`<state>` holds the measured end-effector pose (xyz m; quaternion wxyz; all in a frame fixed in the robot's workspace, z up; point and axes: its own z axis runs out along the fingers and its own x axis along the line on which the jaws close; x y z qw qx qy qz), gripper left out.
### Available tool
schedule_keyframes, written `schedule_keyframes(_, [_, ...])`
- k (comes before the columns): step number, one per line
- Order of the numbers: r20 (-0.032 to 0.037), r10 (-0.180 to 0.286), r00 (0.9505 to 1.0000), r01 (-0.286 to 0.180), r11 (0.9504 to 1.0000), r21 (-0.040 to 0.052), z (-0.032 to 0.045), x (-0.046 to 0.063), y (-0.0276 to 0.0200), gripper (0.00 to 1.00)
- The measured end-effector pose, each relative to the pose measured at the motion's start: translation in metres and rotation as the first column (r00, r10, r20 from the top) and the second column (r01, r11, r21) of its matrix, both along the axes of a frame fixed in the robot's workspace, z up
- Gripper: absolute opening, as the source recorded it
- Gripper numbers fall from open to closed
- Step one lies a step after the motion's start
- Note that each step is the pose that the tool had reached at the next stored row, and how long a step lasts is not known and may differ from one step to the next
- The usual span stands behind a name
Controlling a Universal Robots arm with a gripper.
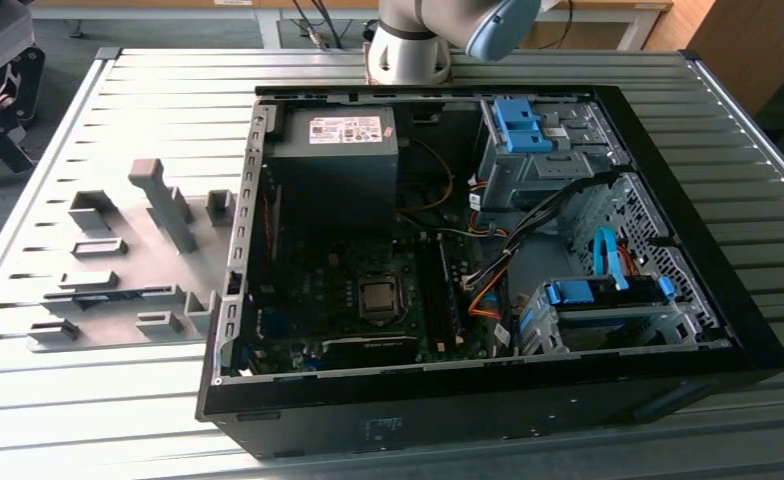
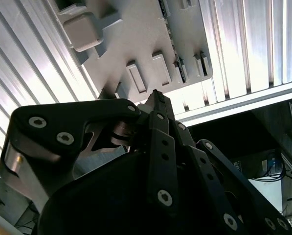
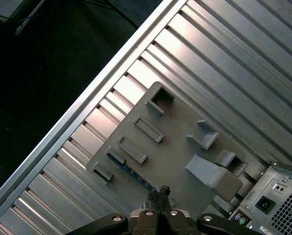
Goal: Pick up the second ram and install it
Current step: 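Pick up the second ram and move it above second insertion slot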
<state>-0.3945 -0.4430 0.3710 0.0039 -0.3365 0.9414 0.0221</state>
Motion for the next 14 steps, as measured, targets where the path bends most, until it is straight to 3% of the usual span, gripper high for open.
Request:
schedule_keyframes(4, [0.0001, 0.018, 0.9998, -0.018, 0.9998, 0.0001, -0.0001, 0.0, 0.0, 0.1])
schedule_keyframes(7, [0.0, 0.066, 0.9978, -0.066, 0.9978, 0.0, -0.0001, 0.0, 0.0, 0.1])
schedule_keyframes(14, [0.0, 0.181, 0.9834, -0.181, 0.9834, 0.0, -0.0002, 0.0, 0.0, 0.1])
